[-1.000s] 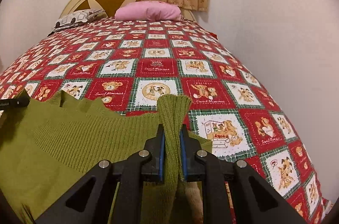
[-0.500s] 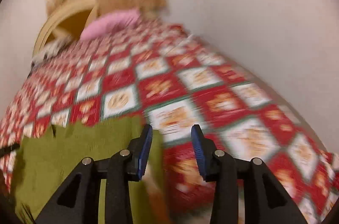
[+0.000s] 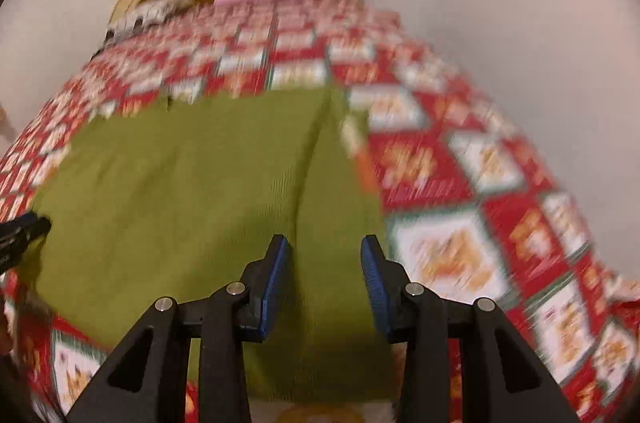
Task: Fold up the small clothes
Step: 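Release the hem and smooth the folded sweater flat with both grippers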
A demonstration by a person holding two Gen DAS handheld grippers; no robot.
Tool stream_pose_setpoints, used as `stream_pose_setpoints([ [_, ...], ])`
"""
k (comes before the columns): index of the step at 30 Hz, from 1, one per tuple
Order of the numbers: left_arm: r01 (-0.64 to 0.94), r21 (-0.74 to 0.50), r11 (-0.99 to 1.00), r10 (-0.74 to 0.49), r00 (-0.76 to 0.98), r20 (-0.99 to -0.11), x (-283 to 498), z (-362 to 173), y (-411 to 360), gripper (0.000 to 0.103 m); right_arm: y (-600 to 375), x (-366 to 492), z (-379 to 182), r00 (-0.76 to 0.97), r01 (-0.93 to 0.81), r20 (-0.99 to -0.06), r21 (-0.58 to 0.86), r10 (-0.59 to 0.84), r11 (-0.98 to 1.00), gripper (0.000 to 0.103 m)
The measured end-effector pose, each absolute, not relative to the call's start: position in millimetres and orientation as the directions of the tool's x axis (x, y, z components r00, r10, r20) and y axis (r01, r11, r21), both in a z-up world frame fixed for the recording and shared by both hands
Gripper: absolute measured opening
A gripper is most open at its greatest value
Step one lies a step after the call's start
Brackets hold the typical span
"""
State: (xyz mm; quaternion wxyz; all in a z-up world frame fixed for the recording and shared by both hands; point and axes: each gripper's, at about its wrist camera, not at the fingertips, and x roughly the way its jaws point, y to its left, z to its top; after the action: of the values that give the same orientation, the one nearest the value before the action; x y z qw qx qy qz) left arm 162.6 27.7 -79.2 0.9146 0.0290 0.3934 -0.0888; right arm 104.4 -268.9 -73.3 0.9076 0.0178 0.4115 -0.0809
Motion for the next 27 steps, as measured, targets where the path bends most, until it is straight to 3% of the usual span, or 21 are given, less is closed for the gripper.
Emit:
stream_pose_setpoints([
  [2,0.184,-0.002,0.983,-0.130,0.691,-0.711,161,-82,27,0.056,-279,92,-78,0.623,0.205,-0.761,-0.066,-0.182,0.976,0.039],
  [4,0.185,-0.002,0.983,-0.133,0.696,-0.705,159,-85,29,0.056,-304,79,-81,0.626,0.247,-0.773,0.078,-0.098,0.966,0.039],
  [6,0.187,-0.016,0.982,-0.144,0.696,-0.703,158,-87,31,0.057,-315,71,-82,0.631,0.250,-0.773,0.131,-0.059,0.959,0.039],
  [9,0.189,-0.033,0.981,-0.158,0.700,-0.697,158,-90,33,0.059,-305,76,-67,0.621,0.217,-0.780,0.078,-0.076,0.973,0.038],
  [13,0.193,-0.011,0.981,-0.146,0.706,-0.692,155,-92,28,0.063,-296,105,-23,0.730,0.205,-0.665,-0.008,-0.159,0.979,0.039],
  [17,0.191,0.008,0.982,-0.133,0.712,-0.689,154,-93,25,0.064,-289,174,-27,0.711,0.169,-0.677,-0.094,-0.187,0.981,0.038],
  [20,0.192,0.000,0.981,-0.140,0.711,-0.689,154,-93,26,0.064,-280,213,-55,0.664,0.078,-0.733,-0.127,-0.147,0.989,0.006],
  [22,0.195,-0.007,0.981,-0.146,0.710,-0.689,154,-93,26,0.065,-285,222,-76,0.628,0.099,-0.757,-0.152,-0.180,0.983,0.005],
  [25,0.197,-0.002,0.980,-0.144,0.710,-0.690,154,-93,25,0.066,-318,217,-74,0.633,0.224,-0.756,-0.028,-0.167,0.974,0.000],
  [27,0.197,0.002,0.980,-0.141,0.709,-0.691,154,-93,24,0.067,-337,218,-80,0.573,0.333,-0.782,-0.050,-0.244,0.942,0.000],
])
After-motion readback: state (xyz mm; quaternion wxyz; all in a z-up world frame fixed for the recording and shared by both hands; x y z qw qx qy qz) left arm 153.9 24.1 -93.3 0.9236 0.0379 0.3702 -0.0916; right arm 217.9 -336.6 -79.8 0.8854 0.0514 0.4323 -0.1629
